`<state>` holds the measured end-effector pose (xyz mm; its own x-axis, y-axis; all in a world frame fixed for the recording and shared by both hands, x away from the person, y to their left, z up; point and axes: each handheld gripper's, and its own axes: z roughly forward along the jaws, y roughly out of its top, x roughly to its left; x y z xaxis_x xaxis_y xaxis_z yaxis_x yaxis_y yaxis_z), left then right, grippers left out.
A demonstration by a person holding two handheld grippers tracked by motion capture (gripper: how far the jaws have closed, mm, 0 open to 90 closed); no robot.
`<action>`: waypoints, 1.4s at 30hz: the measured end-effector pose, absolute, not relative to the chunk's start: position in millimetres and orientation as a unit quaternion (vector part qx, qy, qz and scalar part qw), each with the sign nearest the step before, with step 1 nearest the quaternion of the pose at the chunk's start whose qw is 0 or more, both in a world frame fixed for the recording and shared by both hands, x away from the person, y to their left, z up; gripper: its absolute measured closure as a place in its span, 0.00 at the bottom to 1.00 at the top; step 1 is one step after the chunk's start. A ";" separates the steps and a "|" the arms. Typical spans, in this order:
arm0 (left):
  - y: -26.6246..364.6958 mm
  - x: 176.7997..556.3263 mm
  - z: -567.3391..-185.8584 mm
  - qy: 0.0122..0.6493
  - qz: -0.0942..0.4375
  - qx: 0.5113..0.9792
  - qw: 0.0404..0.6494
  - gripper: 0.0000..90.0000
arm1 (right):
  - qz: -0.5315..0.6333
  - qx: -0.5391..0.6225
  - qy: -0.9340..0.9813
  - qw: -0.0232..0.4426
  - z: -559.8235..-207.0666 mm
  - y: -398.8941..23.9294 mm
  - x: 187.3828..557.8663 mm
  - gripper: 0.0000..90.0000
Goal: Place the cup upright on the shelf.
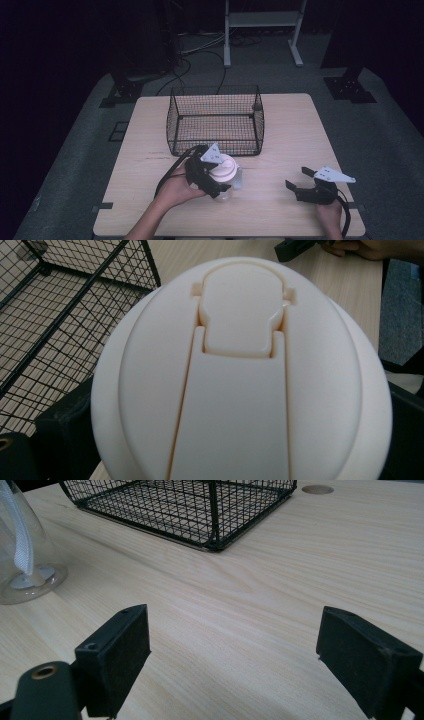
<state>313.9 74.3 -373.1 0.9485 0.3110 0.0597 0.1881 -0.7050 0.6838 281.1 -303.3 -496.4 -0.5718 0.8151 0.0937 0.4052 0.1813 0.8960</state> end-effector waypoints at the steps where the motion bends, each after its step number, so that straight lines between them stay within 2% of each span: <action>1: 73.8 314.4 -373.2 0.137 0.083 0.920 0.359 0.01 | 0.489 0.413 0.739 0.210 -496.4 -303.3 281.1 0.14; 6: 72.9 316.9 -373.5 0.143 0.074 0.922 0.353 0.04 | 0.489 0.412 0.739 0.209 -496.4 -303.3 281.1 0.14; 20: 71.5 318.5 -366.6 0.146 0.072 0.929 0.332 0.05 | 0.490 0.412 0.739 0.209 -496.3 -303.6 281.3 0.14; 42: 75.9 349.2 -296.3 0.150 0.081 0.922 0.348 0.06 | 0.490 0.410 0.739 0.213 -496.5 -303.5 281.7 0.14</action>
<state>349.2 75.9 -296.3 0.9423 0.3319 0.0444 0.2200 -0.7135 0.6652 281.7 -303.5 -496.5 -0.5727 0.8151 0.0873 0.3981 0.1834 0.8988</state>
